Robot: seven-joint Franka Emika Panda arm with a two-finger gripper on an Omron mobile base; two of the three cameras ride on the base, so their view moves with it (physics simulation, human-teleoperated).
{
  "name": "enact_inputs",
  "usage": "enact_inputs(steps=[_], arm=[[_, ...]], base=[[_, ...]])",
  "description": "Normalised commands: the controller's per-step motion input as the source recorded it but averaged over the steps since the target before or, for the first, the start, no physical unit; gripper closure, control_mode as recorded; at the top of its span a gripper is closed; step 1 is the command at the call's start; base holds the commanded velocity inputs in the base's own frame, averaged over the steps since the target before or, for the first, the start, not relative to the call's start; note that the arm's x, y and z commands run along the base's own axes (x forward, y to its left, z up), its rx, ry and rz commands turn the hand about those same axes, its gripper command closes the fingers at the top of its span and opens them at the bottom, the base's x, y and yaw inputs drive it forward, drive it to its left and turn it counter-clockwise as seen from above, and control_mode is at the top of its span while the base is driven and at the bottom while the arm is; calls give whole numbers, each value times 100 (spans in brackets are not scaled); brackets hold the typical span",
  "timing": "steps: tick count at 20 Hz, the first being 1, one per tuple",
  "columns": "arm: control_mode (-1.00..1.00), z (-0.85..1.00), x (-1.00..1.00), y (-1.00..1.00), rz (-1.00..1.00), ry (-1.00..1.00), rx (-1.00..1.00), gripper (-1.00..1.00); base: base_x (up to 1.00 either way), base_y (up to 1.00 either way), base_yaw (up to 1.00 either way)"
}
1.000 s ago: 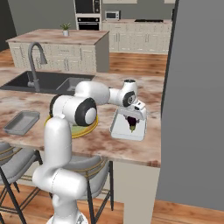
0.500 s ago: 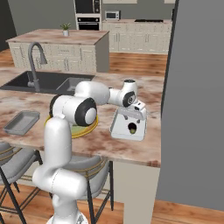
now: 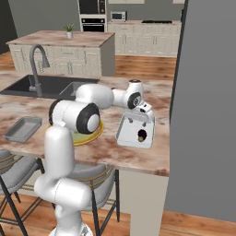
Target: Place one cooked food and one vegetable from the large plate to each tupperware container.
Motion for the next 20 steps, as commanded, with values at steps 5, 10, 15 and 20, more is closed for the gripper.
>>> enact_inputs(steps=[5,10,15,20], arm=[[-100,73,-40,100,6,-2,0,-100],[-100,35,-47,91,17,-5,4,-100],[-100,0,-55,47,21,-7,-1,-100],[-100,0,-32,84,60,1,-5,-100]], base=[[0,0,0],[0,0,0],[0,0,0],[0,0,0]])
